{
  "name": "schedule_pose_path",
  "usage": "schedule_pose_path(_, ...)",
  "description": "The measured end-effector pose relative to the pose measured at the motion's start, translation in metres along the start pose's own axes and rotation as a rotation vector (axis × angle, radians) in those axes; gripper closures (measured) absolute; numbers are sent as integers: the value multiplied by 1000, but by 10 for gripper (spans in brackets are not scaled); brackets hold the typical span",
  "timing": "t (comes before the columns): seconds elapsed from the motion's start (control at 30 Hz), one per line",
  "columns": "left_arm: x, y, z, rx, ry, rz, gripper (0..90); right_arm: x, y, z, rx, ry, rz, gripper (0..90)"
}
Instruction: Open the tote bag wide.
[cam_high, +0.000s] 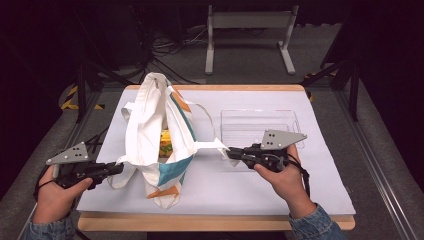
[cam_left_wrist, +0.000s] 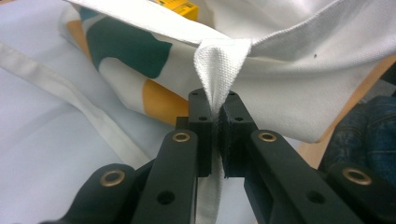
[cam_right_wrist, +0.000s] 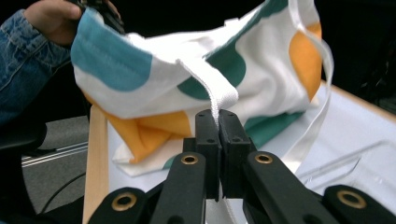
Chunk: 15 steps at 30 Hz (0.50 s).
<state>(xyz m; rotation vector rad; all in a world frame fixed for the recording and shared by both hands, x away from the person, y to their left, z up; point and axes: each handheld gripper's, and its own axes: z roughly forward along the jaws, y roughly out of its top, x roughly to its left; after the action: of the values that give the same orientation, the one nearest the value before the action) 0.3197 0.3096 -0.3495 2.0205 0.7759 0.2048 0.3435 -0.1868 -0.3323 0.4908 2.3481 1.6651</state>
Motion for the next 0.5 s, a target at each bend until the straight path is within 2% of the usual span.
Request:
schedule_pose_path(0.2,5,-3,-4,-22,30,-23,851,2,-27,7,106,23,47,881)
schedule_pose_path(0.27,6,-3,-5,-26,37,-17,851,2,-30,8,117,27,53,881)
schedule_pose_path(0.4,6,-3,-3,-33,24,-21,851,4,-53,18,205,61,102,881)
schedule_pose_path(0.5,5,-2,-2,-29,14,-20,849,4,-63,24,241,78,131,881)
